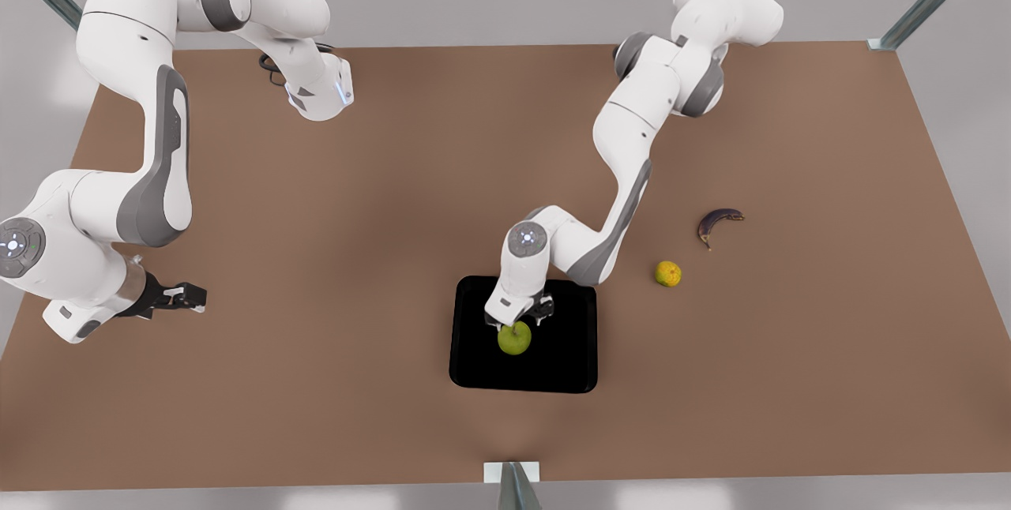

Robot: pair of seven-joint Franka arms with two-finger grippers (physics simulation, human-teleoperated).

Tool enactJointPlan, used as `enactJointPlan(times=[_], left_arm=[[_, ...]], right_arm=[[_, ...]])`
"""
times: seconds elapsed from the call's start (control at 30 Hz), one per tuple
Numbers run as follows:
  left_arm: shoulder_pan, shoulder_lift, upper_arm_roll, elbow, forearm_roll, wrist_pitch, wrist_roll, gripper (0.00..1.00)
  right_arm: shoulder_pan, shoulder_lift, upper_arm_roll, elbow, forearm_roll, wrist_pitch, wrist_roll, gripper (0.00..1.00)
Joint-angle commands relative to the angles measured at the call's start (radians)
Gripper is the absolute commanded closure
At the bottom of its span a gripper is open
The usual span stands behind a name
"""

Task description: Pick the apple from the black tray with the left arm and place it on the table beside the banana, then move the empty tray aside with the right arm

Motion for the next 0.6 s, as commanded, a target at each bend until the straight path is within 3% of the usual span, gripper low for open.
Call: enactJointPlan(times=[0.0, 0.57], left_arm=[[0.001, 0.009, 0.004, 0.013, 0.002, 0.055, -0.127, 0.0], [-0.011, 0.072, 0.013, 0.017, 0.054, 0.109, -0.061, 0.0]], right_arm=[[0.0, -0.001, 0.0, 0.001, 0.001, -0.001, -0.01, 0.0], [0.0, -0.001, 0.0, 0.001, -0.001, -0.001, -0.01, 0.0]])
